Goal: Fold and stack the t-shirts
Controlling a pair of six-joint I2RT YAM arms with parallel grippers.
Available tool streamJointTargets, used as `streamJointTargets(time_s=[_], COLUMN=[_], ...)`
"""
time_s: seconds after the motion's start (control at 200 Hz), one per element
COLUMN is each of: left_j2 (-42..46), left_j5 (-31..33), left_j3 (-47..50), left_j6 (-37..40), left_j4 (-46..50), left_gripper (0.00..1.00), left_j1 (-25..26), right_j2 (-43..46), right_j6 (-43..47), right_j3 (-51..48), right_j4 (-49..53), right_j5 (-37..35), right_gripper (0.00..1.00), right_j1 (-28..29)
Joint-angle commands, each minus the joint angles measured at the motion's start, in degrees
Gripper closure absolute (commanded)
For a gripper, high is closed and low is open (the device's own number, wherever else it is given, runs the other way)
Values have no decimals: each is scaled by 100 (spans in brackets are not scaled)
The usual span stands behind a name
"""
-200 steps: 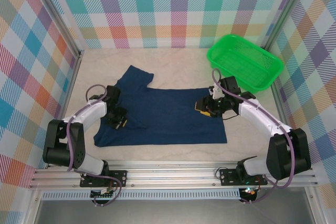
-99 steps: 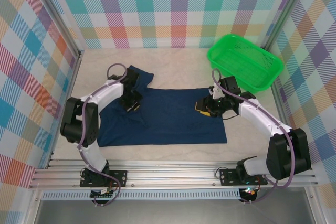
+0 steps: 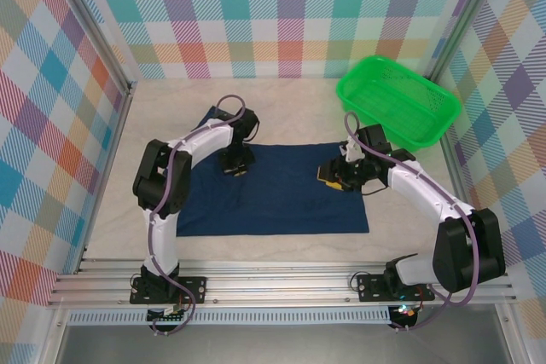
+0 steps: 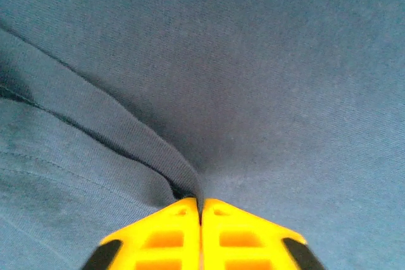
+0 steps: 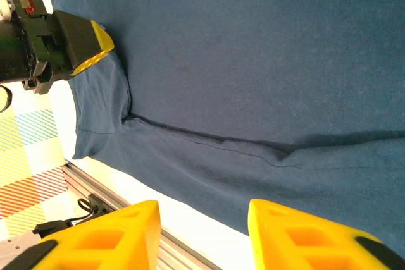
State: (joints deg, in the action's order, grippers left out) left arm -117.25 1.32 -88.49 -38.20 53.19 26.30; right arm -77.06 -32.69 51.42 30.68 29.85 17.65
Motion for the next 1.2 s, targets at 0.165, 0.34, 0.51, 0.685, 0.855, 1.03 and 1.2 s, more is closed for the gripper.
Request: streamJointTargets(time_s=[0.165,0.34,0.51,0.685,0.855,1.03,1.2], left_j2=[718,2200,3636,3982,3089,2397,2354], left_j5=[1212,748,-252,-513,-128,652,989], left_j3=[-370,1057,3182,4232,4138,3746,3671], left_j6=[-91,-1035,-1918,-1742,-1183,-689,-537], left_j4=[924,1047,693,149,-370,-452,-307], left_gripper=[51,59,76,81,82,84,84], left_j1=[125,-263,-1174,-2302,-2851,-3200,-3200], right_j2=[-58,-145,-389,-691,-1094,-1713,-2066], right_j6=[-72,-489,-1011,-1127,-1161,-1149,-1178], right_j3=[6,-97,-383,-464,-413,-248,-114], right_j4=[314,633,633,673,1146,1478,1793], right_j5=[-215,-619,-517,-637,-1186,-1711,-1980], right_gripper=[55,61,67,68,67,67,70], right_j1=[7,-42,-60,-68,-227,-390,-385])
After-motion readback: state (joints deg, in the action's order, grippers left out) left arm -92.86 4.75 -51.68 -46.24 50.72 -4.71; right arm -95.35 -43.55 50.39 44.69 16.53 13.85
